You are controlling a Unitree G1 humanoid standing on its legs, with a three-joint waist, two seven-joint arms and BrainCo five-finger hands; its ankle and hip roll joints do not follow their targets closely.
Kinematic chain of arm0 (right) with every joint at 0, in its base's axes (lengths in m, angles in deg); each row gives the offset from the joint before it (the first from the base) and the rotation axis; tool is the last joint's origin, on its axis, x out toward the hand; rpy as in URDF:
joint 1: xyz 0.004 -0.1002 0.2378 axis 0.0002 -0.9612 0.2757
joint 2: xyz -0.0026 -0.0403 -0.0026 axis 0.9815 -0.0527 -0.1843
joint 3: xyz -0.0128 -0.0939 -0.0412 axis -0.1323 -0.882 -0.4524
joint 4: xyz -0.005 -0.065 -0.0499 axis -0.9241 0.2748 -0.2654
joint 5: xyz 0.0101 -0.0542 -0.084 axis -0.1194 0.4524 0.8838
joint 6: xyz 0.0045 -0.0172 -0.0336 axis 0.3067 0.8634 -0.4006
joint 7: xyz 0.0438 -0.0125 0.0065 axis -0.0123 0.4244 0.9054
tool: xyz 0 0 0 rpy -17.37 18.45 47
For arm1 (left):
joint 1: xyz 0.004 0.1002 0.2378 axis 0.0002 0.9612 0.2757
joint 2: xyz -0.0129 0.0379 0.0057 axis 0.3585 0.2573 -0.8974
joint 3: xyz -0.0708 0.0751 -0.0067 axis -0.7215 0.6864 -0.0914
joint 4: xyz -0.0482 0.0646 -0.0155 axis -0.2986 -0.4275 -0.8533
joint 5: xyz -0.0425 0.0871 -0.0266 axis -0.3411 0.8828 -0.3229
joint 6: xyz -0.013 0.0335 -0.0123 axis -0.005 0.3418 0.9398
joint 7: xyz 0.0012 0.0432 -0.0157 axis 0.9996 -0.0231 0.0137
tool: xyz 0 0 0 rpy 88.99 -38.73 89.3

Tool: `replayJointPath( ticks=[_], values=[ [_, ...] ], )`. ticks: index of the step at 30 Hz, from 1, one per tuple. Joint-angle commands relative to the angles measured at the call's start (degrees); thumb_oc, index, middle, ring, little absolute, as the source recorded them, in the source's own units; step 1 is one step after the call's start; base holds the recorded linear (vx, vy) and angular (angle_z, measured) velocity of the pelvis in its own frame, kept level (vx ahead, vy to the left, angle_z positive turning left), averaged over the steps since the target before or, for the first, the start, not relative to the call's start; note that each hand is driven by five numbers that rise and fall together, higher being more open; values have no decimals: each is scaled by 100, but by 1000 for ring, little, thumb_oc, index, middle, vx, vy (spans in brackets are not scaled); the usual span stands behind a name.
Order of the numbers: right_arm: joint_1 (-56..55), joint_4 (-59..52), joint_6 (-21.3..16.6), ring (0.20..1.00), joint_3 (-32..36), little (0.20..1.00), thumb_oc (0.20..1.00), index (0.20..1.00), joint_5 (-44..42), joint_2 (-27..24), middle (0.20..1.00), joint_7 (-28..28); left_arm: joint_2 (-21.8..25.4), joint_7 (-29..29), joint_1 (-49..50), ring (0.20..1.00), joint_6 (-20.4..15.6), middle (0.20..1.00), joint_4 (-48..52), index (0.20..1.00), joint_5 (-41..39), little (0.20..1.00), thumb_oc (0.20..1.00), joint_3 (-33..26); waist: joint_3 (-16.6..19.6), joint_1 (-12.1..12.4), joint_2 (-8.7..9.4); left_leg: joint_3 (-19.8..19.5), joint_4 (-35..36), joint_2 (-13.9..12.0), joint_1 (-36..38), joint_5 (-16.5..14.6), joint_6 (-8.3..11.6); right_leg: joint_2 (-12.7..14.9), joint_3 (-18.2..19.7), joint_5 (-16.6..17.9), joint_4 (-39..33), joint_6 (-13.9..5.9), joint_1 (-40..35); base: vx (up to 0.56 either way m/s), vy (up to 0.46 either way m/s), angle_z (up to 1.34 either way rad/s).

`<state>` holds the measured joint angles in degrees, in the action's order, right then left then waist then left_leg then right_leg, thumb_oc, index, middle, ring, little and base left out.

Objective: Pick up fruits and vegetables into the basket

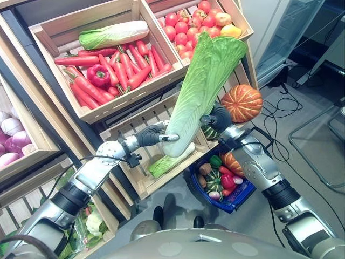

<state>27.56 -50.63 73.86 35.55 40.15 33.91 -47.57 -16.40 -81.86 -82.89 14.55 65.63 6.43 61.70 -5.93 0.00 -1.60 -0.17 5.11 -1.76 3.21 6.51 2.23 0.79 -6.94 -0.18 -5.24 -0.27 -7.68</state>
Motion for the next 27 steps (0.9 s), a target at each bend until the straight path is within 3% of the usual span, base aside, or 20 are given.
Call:
replayJointPath(
  ticks=[1, 2, 16, 22, 23, 24, 27],
  values=[
    [250, -186, -224, 322, -138, 322, 322, 322, -289, 110, 322, 267, 90, -203, -460, 200, -164, 200, 304, 200, -176, 200, 200, 223, 283, 106, 187, 113, -11, 263, 179, -831, -221, 271, -31, 41, 24, -567, 229, 0, 0, 0],
    [253, -190, -224, 200, -141, 200, 200, 200, -288, 103, 200, 289, 105, -202, -464, 200, -147, 200, 302, 200, -190, 200, 200, 223, 285, 105, 186, 116, -11, 262, 173, -828, -223, 271, -28, 44, 24, -567, 237, 0, 0, 0],
    [57, -112, -35, 200, -123, 200, 200, 200, -692, 241, 200, 470, 144, -162, -304, 200, -2, 200, 227, 200, -108, 200, 200, 1, 313, 123, 189, 139, -11, 257, 162, -826, -234, 271, 6, 37, 24, -555, 252, 0, 0, 0],
    [-153, -66, -107, 200, 68, 200, 200, 200, -728, 285, 200, 170, 128, 344, -82, 200, 172, 200, 108, 200, 80, 200, 200, -283, 291, 119, 188, 157, -11, 255, 165, -820, -238, 265, 25, 37, 24, -546, 250, 0, 0, 0],
    [-213, 13, -194, 200, 175, 200, 200, 200, -711, 330, 200, 36, 73, 594, -10, 536, 176, 536, 5, 536, 366, 536, 536, -415, 276, 122, 188, 156, -11, 253, 174, -827, -238, 262, 25, 33, 24, -540, 240, 25, 0, -3],
    [-270, 35, -253, 200, 274, 200, 200, 200, -659, 371, 200, -135, 70, 797, 50, 1000, 176, 1000, -55, 1000, 544, 1000, 1000, -515, 266, 120, 191, 152, -11, 254, 179, -830, -236, 257, 32, 33, 24, -537, 238, 0, 0, 0],
    [-441, 97, -378, 200, 506, 200, 200, 200, -656, 485, 200, -413, 16, 1061, 245, 1000, 252, 1000, -166, 1000, 767, 1000, 1000, -794, 248, 119, 192, 159, -11, 259, 183, -835, -237, 249, 49, 28, 24, -530, 238, 0, 0, 0]
  ],
)
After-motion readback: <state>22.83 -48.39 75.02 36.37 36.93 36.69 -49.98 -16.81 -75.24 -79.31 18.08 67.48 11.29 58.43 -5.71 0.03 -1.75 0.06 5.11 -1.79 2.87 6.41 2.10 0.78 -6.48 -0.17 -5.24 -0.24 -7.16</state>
